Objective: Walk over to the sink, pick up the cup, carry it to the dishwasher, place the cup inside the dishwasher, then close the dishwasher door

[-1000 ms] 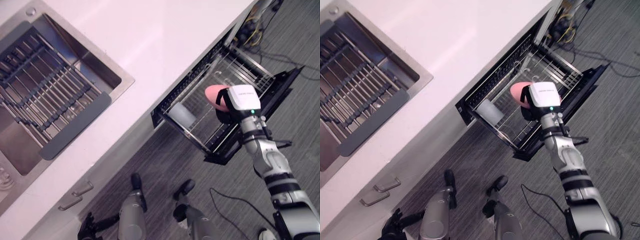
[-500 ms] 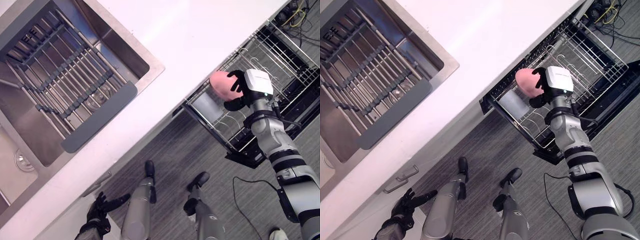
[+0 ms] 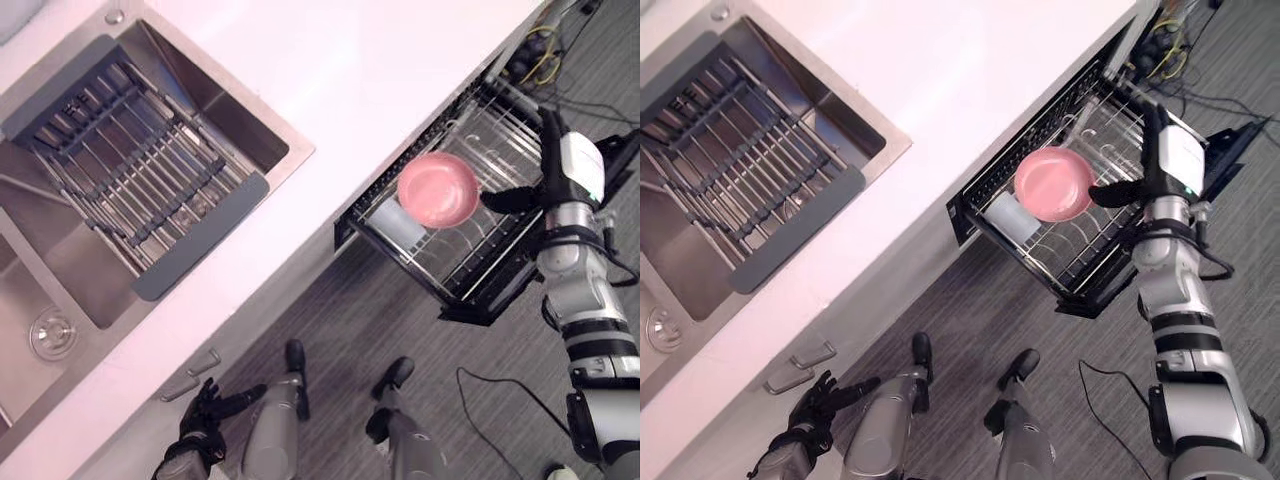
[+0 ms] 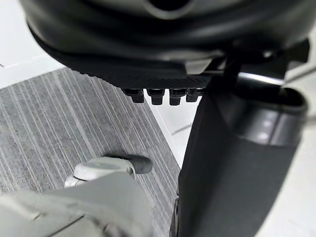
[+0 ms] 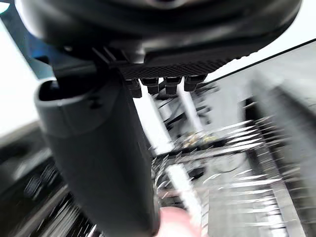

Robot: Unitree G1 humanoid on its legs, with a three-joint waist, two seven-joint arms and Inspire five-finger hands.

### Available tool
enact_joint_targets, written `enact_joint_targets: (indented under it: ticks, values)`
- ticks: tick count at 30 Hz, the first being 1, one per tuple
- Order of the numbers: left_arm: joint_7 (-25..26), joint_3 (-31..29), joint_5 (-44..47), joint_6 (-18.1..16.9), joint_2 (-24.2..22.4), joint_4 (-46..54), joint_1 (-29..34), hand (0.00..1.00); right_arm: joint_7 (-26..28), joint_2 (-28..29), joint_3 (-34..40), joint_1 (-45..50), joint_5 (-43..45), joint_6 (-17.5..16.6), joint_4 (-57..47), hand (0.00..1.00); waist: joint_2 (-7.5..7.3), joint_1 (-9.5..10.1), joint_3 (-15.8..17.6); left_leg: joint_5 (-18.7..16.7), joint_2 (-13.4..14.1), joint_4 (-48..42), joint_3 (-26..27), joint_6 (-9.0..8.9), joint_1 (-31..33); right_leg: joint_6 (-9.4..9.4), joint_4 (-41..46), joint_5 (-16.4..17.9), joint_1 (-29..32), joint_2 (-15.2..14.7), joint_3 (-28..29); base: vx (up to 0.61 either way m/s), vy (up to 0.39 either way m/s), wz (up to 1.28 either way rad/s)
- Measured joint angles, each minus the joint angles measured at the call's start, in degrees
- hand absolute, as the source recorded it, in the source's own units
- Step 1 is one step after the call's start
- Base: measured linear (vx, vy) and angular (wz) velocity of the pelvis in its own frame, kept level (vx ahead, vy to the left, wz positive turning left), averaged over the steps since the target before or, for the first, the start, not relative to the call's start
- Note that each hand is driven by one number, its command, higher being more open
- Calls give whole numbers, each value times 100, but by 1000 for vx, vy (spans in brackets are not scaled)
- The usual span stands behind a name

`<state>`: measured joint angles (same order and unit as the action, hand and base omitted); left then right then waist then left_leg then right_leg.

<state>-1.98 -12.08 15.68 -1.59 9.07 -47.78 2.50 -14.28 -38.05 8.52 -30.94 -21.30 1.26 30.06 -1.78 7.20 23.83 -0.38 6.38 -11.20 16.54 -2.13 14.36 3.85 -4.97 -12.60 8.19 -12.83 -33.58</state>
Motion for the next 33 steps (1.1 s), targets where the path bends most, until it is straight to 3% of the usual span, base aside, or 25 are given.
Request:
enact_joint_targets:
  ticks: [5,6,8,9,10,12,14,16,19,24,28,33]
  values:
    - [107,4,-242,9,-150,-287,214,100,-201,54,781,821,881,35,7,100,-59,-225,-515,-55,-30,7,28,3,-347,80,-29,58,-332,-43,38,-8,57,-2]
    - [162,9,-247,9,-153,-298,312,100,-284,116,991,930,1068,72,8,0,-67,-273,-647,-62,-26,12,62,-4,-386,144,-32,128,-341,-55,78,-72,73,-16]
    - [235,19,-292,-2,-143,-350,382,100,-467,197,1299,946,1378,119,46,0,-49,-367,-714,-90,-19,23,138,-34,-389,112,-32,189,-260,-74,156,-114,67,-23]
    - [272,42,-276,-2,-143,-414,376,100,-591,196,1432,911,1626,143,140,0,0,-402,-732,-84,-9,129,204,-25,-337,276,-32,334,-155,-66,212,-153,48,-32]
    - [330,151,-201,-6,-175,-454,365,100,-727,204,1544,870,1836,193,235,0,217,-451,-737,31,121,328,253,-15,-219,270,178,371,22,22,222,-129,60,-31]
    - [393,297,-97,-69,-100,-424,359,100,-891,232,1588,866,2083,336,449,0,202,-508,-675,208,37,468,294,-37,-110,150,436,356,108,-93,351,21,44,-12]
    - [441,414,-86,-87,-162,-360,255,100,-986,197,1595,603,2245,517,547,0,375,-562,-444,379,23,449,311,2,72,89,122,191,187,-30,400,18,-20,-9]
    - [460,624,-117,-163,-287,-94,186,100,-1055,133,1593,42,2465,698,549,0,745,-663,-42,483,23,451,344,37,326,35,60,25,477,-2,494,-85,8,-17]
    - [581,970,-54,-223,-363,-2,149,100,-1049,57,1572,-315,2688,821,596,0,1051,-617,89,509,-59,477,422,59,554,26,16,-85,792,-3,663,-37,31,-17]
    - [700,1164,257,-250,-403,-22,2,100,-1047,-369,1315,-735,2674,846,526,0,1285,-520,198,476,-195,444,366,116,802,70,15,-188,1117,-110,834,13,61,-11]
    - [690,1269,495,-248,-529,-31,-76,100,-849,-882,922,-1334,2486,871,486,0,1582,-440,315,457,-364,410,50,146,942,122,15,-245,1223,-241,826,-1,72,5]
    - [511,1424,1004,-217,-604,-30,-80,100,-413,-952,222,-1779,2106,871,557,0,1676,-259,248,472,-512,419,-418,164,1015,138,18,-259,1197,-344,660,3,48,17]
